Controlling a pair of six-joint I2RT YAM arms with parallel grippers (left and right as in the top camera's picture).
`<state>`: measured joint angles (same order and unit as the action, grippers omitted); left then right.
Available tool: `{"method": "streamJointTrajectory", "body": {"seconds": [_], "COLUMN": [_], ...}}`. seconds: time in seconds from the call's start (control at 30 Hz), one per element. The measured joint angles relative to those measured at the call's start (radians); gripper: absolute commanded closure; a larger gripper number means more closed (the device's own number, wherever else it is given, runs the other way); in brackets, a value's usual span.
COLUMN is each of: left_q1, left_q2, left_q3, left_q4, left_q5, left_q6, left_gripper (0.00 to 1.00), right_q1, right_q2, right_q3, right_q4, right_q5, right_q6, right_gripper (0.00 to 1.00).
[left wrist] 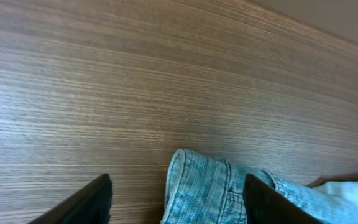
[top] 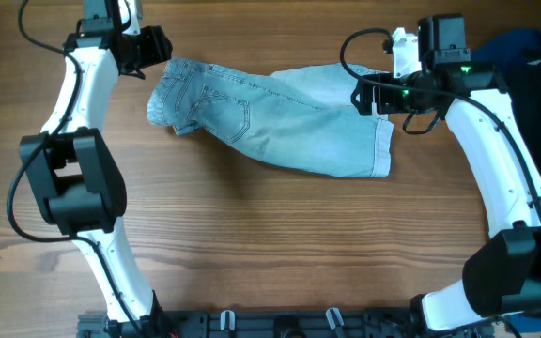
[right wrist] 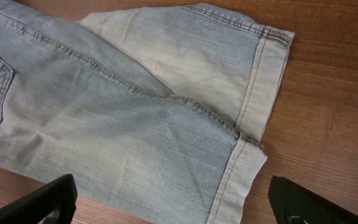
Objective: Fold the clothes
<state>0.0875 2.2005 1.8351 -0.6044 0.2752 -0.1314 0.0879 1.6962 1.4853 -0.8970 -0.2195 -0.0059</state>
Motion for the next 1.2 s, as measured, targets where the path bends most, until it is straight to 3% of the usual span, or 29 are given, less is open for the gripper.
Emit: {"method": "streamJointTrajectory", "body": {"seconds": [0.17,0.3,0.53,0.8,0.87,0.9,0.97,1.07,1.2], "left_q1": [0.005,0.005,0.005,0.005,0.005,0.005,0.005,0.005,0.005], "left_q2": [0.038,0.083,0.095,0.095,0.095,0.095,0.095,0.095,0.095], "left_q3": [0.0,0.0,0.0,0.0,0.0,0.0,0.0,0.0,0.0], "left_q4": [0.006,0.007,0.007,0.007,0.007,0.007,0.007,0.007,0.007], "left_q5": [0.06,0.101,0.12,0.124,0.124,0.124,0.124,0.124,0.124], "left_q6": [-0.006,-0.005,-0.009,-0.009,-0.009,-0.009,-0.009,-0.009,-0.009], "left_gripper": [0.41,0.34,0.31,0.3,0.3,0.31,0.31,0.3,0.3], "right_q1": [0.0,0.0,-0.005,-0.162,-0.201,-0.222,-0.261,-0.277,-0.28], "right_q2": [0.0,0.0,0.0,0.063,0.083,0.092,0.115,0.142,0.2], "right_q3": [0.0,0.0,0.0,-0.005,-0.006,-0.006,-0.006,-0.006,-0.006], "right_q4": [0.0,0.0,-0.004,-0.059,-0.065,-0.067,-0.068,-0.068,-0.067], "right_q5": [0.0,0.0,0.003,-0.059,-0.081,-0.092,-0.108,-0.12,-0.157], "right_q6": [0.0,0.0,0.019,0.086,0.092,0.093,0.089,0.089,0.082], "right_gripper": [0.0,0.0,0.0,0.01,0.06,0.28,0.41,0.46,0.42]}}
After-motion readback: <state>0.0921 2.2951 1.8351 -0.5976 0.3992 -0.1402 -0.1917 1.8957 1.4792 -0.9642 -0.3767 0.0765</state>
